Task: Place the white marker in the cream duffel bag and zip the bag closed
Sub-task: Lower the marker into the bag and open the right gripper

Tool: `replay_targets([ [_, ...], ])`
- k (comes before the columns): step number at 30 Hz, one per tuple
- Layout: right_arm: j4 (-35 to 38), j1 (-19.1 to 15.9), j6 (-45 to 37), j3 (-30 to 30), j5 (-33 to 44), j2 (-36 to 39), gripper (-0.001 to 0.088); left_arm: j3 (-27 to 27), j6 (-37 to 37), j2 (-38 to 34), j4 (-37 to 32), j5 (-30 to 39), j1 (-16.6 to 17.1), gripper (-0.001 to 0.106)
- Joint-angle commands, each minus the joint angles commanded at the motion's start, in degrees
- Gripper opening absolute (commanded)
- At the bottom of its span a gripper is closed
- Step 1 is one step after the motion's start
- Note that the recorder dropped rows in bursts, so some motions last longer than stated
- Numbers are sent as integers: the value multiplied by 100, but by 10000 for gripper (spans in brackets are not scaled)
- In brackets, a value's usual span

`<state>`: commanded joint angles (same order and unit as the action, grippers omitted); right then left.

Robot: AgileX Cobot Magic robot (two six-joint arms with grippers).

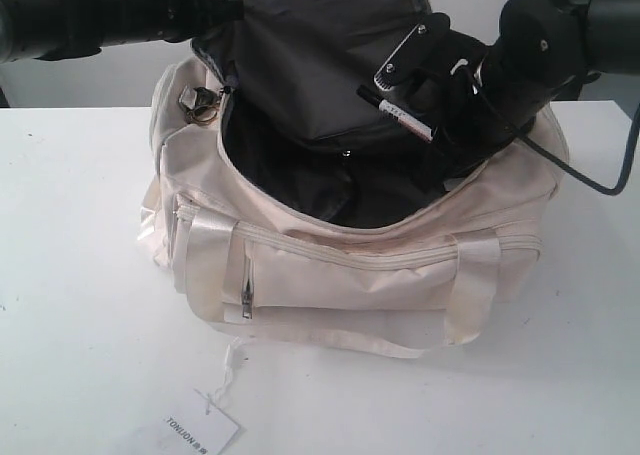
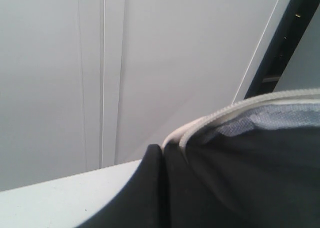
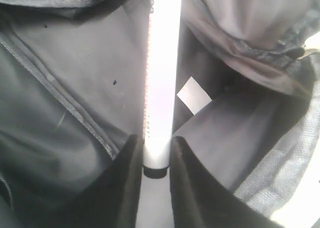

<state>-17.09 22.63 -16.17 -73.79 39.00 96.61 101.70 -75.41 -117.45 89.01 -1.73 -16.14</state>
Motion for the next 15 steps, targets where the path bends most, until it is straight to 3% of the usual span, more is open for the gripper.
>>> replay_targets([
  [4,-96,0,8,0,55,0,158,0,0,0,0,0,0,0],
  [11,-96,0,133,0,63,0,206,0,0,0,0,0,0,0],
  [15,-96,0,133,0,63,0,298,0,0,0,0,0,0,0],
])
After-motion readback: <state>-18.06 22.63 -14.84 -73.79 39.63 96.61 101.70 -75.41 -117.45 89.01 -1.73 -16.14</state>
